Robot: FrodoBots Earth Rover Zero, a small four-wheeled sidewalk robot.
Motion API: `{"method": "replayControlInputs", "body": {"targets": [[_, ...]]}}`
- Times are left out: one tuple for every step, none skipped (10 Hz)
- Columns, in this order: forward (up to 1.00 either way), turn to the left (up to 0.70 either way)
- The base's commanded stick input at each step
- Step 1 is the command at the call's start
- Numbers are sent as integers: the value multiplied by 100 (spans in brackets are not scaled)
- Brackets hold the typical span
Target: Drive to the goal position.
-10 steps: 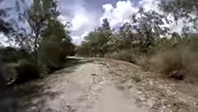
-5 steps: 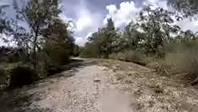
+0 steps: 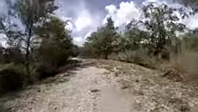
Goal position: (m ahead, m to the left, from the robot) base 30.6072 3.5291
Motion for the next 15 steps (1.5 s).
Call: {"method": "replayControlInputs", "body": {"targets": [[85, 0], [85, 0], [85, 0], [85, 0], [85, 0], [85, 0], [85, 0], [85, 0], [85, 0], [85, 0], [85, 28], [85, 34], [85, 19], [85, 3], [85, 0]]}}
